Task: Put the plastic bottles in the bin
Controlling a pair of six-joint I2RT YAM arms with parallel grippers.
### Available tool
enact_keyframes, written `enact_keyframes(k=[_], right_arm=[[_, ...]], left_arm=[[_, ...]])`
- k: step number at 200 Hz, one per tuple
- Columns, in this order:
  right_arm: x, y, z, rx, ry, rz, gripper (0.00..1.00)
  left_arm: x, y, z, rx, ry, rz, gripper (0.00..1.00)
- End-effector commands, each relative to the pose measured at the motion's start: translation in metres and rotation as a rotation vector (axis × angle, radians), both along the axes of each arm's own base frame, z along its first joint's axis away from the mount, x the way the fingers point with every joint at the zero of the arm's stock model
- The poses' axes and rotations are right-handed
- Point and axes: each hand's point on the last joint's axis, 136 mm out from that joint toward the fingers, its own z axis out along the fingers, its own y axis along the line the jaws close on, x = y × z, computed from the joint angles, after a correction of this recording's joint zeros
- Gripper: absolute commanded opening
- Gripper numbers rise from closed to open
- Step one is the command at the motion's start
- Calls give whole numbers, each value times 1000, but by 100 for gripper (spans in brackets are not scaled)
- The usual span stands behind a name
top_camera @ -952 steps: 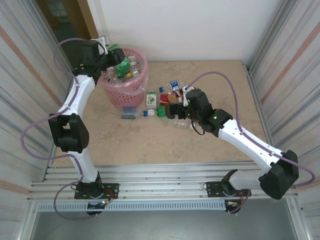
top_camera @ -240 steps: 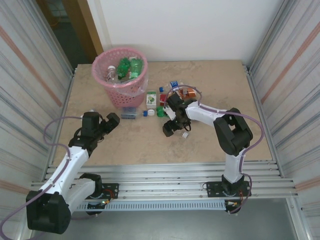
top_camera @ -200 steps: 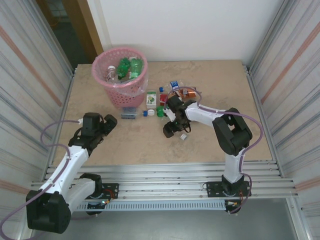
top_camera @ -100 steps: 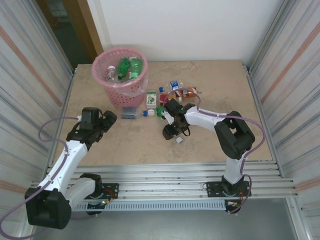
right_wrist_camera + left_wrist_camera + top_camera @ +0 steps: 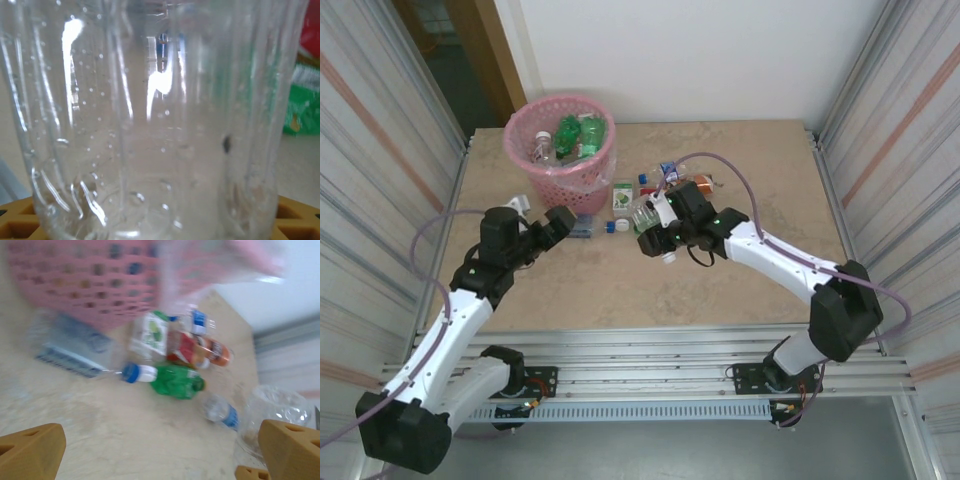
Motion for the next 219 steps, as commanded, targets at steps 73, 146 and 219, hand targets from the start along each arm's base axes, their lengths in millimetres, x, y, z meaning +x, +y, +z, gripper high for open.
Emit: enact_keyframes(k=[73, 146, 219], right_arm=[[-31, 34, 119, 457, -159, 195, 43], [-38, 33, 139, 589, -122, 257, 43], [-35, 29, 137, 568, -117, 242, 60]], left_arm=[[-6, -155, 112, 55, -423, -569, 99], [-5, -175, 110, -34, -411, -671, 85], [-3, -185, 110, -138, -391, -715, 43]])
